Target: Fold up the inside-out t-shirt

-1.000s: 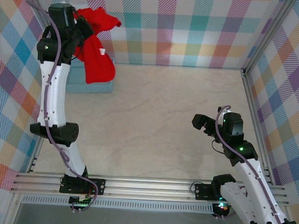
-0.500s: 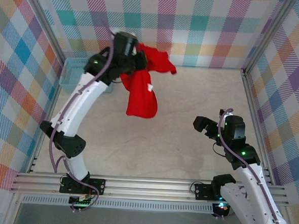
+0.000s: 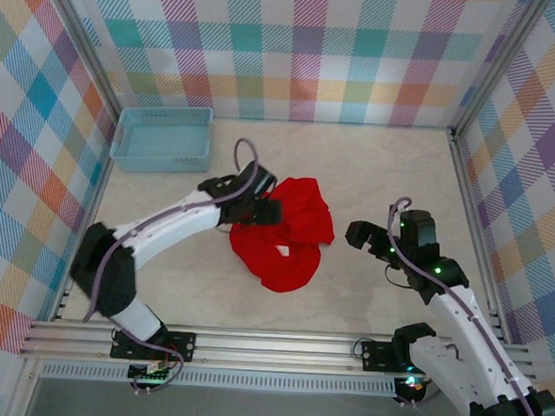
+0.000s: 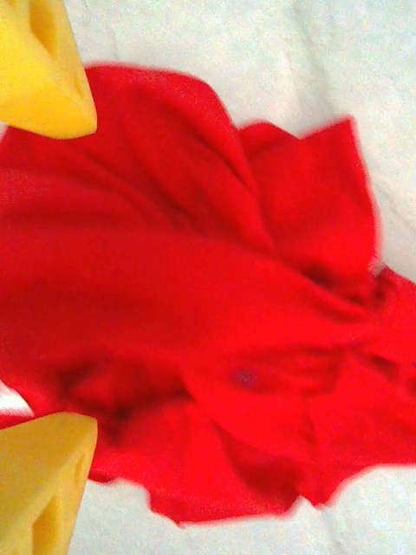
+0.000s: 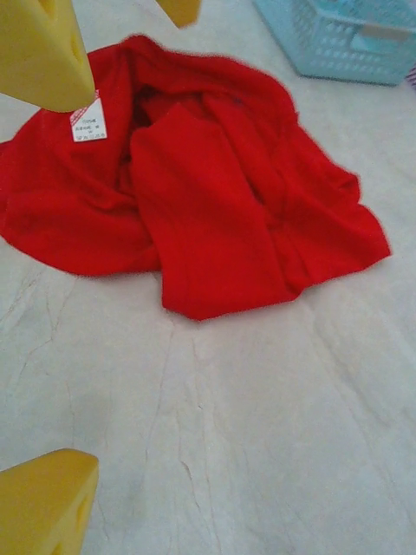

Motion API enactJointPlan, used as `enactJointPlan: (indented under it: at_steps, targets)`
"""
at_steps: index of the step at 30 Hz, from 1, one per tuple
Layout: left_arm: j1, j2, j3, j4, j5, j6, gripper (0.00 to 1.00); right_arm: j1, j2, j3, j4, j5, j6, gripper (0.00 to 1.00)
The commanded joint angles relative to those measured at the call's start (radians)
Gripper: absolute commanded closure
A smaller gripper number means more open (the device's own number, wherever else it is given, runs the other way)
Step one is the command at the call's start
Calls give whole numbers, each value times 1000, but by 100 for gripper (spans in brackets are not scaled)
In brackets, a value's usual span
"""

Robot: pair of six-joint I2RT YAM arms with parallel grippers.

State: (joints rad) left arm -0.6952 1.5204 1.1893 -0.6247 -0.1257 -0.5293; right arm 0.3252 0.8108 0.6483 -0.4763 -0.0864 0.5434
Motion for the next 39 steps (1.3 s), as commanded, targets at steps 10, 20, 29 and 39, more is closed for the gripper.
enactJointPlan:
  at_steps: [10,20,29,39]
  targets:
    - [-42,-187,-405,373,159,-84,12,246,406,207,62,121,15,2]
    - [-35,-72,-414,442,155,-85,42,392,723,409,55,151,24,11]
    - [-11,-106,-442,406,117,-65,77,408,831,487,10,178,8,32]
    - [25,-171,-456,322,72,-44,100,413,872,537,-81,322,-11,73]
